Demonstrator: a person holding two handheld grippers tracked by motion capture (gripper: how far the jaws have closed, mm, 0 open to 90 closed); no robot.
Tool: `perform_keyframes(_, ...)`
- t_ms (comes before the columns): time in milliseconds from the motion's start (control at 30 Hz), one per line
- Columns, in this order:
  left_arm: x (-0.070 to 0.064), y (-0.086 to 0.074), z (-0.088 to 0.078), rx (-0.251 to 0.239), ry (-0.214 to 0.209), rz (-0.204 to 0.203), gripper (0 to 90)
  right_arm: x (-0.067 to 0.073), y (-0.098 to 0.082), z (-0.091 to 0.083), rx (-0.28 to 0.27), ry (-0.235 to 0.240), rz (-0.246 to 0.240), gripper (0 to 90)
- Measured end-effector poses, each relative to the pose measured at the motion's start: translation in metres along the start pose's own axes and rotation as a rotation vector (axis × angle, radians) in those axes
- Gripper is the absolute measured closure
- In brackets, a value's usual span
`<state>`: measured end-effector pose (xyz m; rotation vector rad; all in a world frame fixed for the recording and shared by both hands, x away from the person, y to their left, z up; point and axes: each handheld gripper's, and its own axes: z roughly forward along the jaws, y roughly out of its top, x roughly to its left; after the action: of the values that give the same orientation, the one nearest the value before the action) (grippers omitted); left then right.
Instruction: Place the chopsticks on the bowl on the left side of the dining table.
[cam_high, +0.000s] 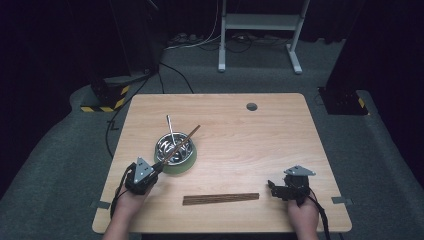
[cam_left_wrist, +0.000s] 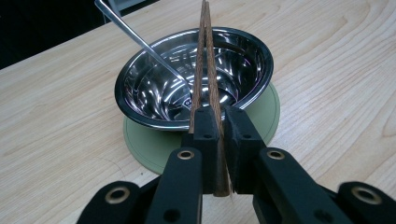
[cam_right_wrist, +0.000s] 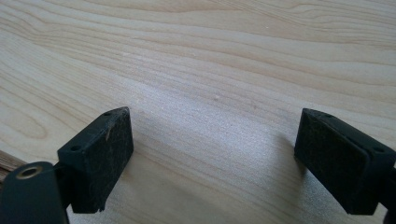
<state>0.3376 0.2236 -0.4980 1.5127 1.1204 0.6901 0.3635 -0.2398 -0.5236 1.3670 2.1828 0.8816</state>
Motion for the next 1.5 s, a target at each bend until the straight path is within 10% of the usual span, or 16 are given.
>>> perform_keyframes(300,-0.001,0.001,-0.002,-0.009,-0.003,0.013,79.6,0.000,0.000,0.000,-0.001,0.000,-0.002,11.5)
perform_keyframes(733,0.017,-0.004,-0.017,-0.070,0.006,-0.148,46.9,0.000,0.000,0.000,0.000,0.008,-0.007,11.5)
perform_keyframes(1500,0.009,-0.019,0.003,-0.023,0.017,-0.124,71.2,0.000,0.000,0.000,0.000,0.011,-0.009,11.6)
